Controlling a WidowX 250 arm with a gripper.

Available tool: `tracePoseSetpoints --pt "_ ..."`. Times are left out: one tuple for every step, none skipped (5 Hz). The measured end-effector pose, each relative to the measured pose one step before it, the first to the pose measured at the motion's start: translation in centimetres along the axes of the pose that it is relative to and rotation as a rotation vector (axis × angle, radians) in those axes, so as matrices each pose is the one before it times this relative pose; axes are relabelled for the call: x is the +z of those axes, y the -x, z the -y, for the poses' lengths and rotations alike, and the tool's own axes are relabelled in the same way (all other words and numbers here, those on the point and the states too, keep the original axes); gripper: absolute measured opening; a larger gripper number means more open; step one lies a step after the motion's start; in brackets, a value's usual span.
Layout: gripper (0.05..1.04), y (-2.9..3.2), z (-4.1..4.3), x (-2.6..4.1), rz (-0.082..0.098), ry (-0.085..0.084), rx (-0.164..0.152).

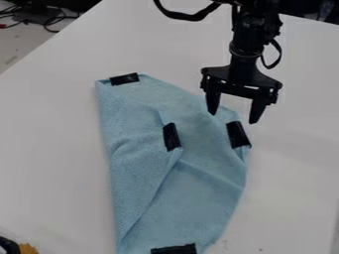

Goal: Fold the cloth from right to left

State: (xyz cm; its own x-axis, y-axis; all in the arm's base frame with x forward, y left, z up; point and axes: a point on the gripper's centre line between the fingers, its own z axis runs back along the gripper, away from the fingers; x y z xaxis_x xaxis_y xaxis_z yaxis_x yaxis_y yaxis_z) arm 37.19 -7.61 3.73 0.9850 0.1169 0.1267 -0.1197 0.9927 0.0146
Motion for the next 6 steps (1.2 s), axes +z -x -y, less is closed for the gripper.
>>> tracePoseSetpoints --pt "1.001 0.55 -0.12 -1.291 -0.0374 -0.0135 0.0025" --pt "1.001 -0.239 0.951 -0.116 0.0011 -0.0102 -0.0089" --pt "1.001 0.184 1.438 -0.128 0.0097 -0.0062 -0.0287" --pt "1.001 -0.163 0.261 0.089 -0.0018 0.0043 0.0089" --pt "1.001 0.411 0.159 -0.837 -0.0276 0.0049 0.0014" --pt "0.963 0.148 0.425 -0.569 0.0061 0.0347 0.003"
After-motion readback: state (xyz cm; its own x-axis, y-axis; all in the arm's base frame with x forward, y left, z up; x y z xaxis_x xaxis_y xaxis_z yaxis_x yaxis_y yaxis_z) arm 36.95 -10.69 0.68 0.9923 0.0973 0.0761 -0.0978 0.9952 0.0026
